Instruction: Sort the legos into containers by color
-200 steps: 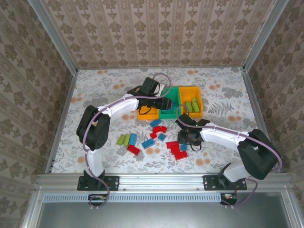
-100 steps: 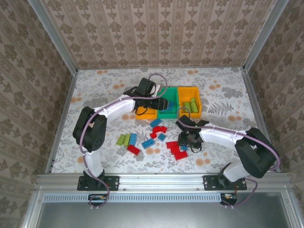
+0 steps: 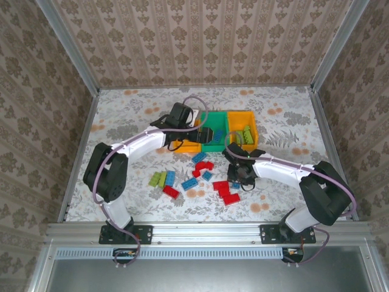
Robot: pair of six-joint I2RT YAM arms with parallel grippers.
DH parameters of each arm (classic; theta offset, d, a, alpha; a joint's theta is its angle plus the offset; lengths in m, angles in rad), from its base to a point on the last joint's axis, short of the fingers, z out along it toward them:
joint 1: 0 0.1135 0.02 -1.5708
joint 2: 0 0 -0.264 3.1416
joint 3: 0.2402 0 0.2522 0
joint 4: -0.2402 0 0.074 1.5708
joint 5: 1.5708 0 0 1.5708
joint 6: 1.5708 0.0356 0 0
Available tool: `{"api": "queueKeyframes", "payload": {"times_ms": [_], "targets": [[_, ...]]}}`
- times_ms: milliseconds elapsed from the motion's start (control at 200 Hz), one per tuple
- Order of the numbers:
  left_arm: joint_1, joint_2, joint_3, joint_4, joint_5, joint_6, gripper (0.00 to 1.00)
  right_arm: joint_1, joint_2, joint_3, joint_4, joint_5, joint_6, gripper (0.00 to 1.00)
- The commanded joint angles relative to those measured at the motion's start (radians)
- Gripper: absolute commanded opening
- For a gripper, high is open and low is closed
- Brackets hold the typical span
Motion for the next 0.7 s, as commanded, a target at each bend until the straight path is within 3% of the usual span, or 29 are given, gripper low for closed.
{"api": "queueKeyframes", "payload": {"times_ms": [0, 155, 335, 695], "targets": [[0.003, -0.064, -0.038, 0.006, -0.042, 0.039, 1.0, -0.005, -0.008, 0.107, -0.016, 0.054, -0.05, 0.32], [0.022, -0.11, -0.085, -0.056, -0.116, 0.051, 1.0, -0.02, 0.032, 0.27, 0.004, 0.105, -0.146, 0.32], [0.084, -0.197, -0.194, -0.033, -0.098, 0.002, 1.0, -0.065, 0.184, 0.479, -0.01, 0.126, -0.264, 0.34], [0.141, -0.296, -0.307, -0.142, -0.149, -0.028, 1.0, -0.131, 0.453, 0.731, -0.026, 0.098, -0.315, 0.38]]}}
